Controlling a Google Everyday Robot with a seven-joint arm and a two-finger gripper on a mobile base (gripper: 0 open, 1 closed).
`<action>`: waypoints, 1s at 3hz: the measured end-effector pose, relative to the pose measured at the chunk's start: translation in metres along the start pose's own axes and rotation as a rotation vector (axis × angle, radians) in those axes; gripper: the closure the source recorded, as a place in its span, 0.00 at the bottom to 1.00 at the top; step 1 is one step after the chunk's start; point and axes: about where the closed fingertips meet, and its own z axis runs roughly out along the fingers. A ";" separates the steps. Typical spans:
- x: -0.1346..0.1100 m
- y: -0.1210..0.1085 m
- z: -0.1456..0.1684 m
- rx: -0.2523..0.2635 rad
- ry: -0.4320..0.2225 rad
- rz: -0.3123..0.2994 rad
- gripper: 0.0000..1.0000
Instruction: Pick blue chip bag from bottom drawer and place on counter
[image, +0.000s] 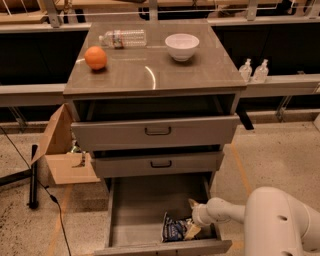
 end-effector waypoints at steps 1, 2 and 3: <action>-0.001 0.014 0.008 -0.033 -0.008 0.016 0.00; -0.008 0.022 0.013 -0.056 -0.021 0.011 0.00; -0.016 0.026 0.018 -0.071 -0.036 0.003 0.16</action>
Offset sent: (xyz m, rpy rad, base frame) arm -0.0214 0.0280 -0.0089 0.0453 0.0597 0.0420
